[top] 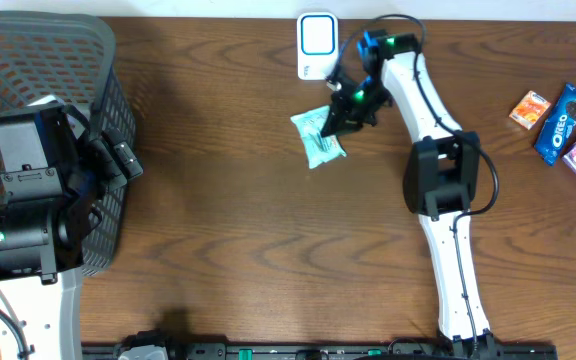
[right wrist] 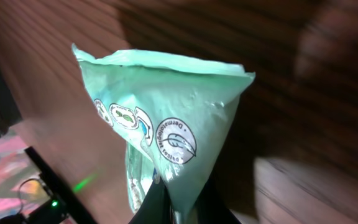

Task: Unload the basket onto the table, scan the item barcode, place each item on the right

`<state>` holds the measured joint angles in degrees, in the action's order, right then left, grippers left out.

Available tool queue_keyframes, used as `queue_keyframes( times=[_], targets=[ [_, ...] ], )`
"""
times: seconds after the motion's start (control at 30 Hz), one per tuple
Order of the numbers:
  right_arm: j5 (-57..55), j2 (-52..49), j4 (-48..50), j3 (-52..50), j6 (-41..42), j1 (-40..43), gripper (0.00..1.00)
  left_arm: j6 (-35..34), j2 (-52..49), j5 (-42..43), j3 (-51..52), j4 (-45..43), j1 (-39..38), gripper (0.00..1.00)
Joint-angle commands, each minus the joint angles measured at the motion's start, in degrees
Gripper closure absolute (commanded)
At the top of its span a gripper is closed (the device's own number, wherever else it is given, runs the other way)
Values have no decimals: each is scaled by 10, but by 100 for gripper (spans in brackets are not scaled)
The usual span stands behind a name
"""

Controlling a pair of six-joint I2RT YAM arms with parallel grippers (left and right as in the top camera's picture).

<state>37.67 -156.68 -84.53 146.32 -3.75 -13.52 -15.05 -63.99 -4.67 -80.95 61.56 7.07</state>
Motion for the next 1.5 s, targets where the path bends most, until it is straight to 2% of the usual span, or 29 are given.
queue_keyframes(
  times=[0.0,0.1,0.27,0.43,0.63,0.83,1.27,1.47],
  targets=[
    [-43,-1,1,63,5,-25,99,-3,0,-5,-10,2,2,2],
    [-107,-1,1,108,16,-48,99,-3,0,-5,-10,2,2,2],
    [-124,-1,16,172,17,-76,99,-3,0,-5,-10,2,2,2],
    [-224,-1,74,195,138,-81,99,-3,0,-5,-10,2,2,2],
    [-160,-1,205,195,229,-49,99,-3,0,-5,-10,2,2,2],
    [-168,-1,276,193,291,-20,99,-3,0,-5,-10,2,2,2],
    [-166,0,290,194,303,17,99,-3,0,-5,-10,2,2,2],
    [-136,48,262,195,302,67,99,-3,0,-5,-10,2,2,2]
  ],
)
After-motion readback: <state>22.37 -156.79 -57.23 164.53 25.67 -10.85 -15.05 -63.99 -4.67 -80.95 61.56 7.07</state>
